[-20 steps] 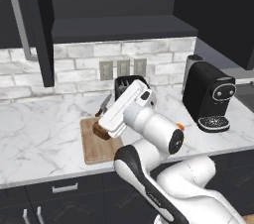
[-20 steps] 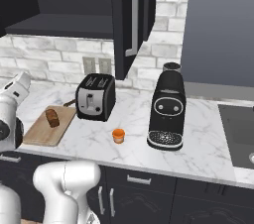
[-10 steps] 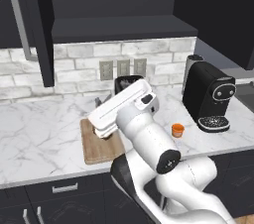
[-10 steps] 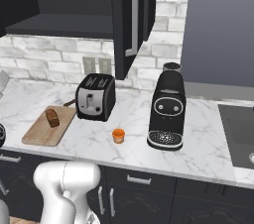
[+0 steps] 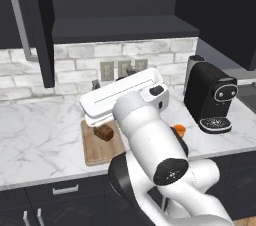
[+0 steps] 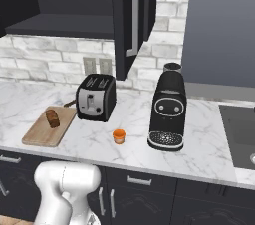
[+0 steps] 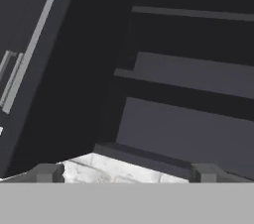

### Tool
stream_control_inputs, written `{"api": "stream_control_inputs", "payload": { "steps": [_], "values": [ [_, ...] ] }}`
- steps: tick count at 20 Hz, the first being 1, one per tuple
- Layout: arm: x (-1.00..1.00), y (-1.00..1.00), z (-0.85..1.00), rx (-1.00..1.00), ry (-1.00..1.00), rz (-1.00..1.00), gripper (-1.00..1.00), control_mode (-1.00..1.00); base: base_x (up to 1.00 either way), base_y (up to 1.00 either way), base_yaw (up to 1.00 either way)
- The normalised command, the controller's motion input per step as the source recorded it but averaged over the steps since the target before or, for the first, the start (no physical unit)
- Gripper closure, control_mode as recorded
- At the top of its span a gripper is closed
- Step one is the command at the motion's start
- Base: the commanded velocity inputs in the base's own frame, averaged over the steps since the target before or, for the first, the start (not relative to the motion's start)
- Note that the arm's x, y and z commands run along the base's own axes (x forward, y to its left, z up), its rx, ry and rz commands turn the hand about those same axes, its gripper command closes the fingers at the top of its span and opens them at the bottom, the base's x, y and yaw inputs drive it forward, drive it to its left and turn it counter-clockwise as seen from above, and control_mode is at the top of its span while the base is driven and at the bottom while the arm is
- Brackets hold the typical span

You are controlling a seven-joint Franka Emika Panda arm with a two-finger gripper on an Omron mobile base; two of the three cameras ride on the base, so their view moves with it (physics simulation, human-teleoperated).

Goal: Pick the bread, place it on the cutting board, pick the jam, place it on the counter, and close the cabinet.

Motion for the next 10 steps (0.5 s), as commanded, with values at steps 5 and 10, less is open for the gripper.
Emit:
{"api": "stream_control_inputs", "payload": {
  "steps": [5, 10],
  "values": [
    [0.03, 0.26, 0.2, 0.0, 0.05, 0.0, -1.0, -1.0, 0.0, 0.0, 0.0],
    [0.06, 0.21, 0.0, 0.0, 0.0, 0.0, -1.0, -1.0, 0.0, 0.0, 0.0]
  ]
}}
